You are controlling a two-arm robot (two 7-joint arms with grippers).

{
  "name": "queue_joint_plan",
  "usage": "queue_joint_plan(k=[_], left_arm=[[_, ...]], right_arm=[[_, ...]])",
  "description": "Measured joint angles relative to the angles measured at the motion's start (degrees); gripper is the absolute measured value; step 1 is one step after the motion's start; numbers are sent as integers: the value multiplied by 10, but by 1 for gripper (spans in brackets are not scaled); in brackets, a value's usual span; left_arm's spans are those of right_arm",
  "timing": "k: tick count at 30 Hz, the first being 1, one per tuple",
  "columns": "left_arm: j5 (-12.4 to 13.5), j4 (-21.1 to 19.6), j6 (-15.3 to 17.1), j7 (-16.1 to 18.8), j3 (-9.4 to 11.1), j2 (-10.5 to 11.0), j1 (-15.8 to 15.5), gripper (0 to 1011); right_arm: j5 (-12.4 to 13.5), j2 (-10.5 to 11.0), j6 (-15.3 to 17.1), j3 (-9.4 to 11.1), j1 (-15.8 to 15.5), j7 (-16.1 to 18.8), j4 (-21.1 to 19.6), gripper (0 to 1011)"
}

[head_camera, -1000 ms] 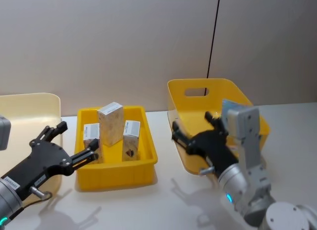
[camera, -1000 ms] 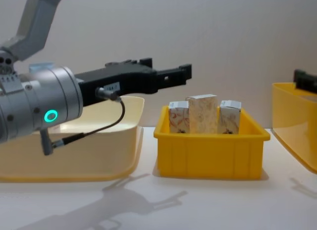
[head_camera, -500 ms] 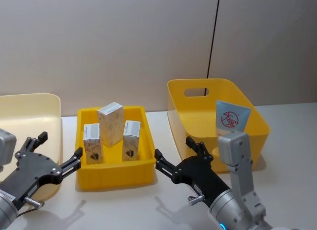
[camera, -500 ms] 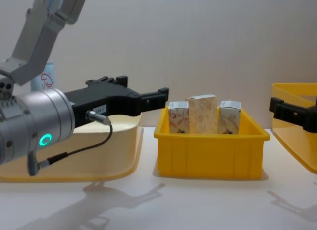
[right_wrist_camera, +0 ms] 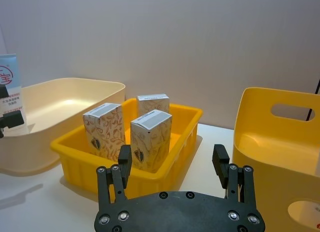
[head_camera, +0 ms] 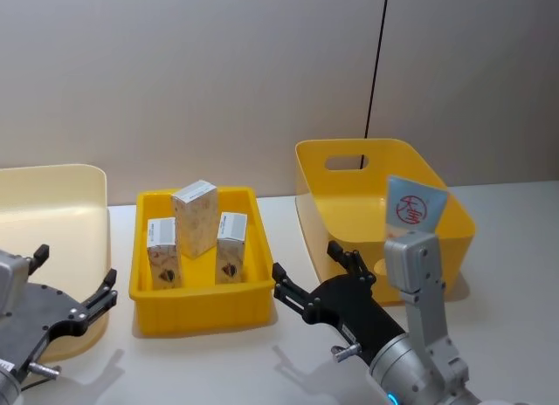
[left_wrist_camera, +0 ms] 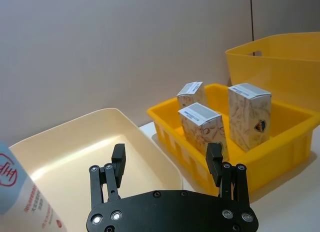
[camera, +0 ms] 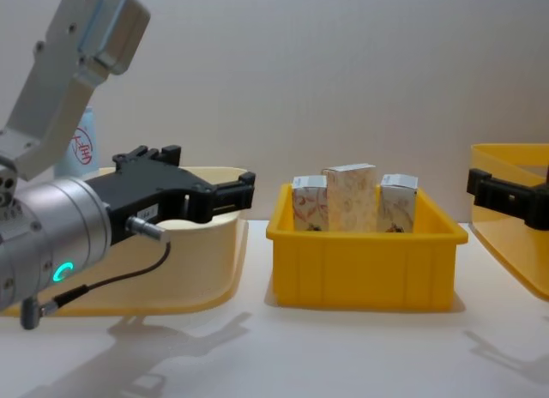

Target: Bimanual collaborative sorting of washing and personal care products

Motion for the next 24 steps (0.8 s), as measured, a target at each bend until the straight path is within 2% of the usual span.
queue_joint_plan(k=[7,15,24], left_arm=[[10,-3,0,16,1,1,5,1001],[10,-3,0,17,1,1,5,1001],[10,-3,0,17,1,1,5,1002]], right_arm=[[0,0,0,0,0,0,0,1001],[-1,-2,0,-1,3,7,3,1001],[-7,-6,1,-7,21,17,14,1001]])
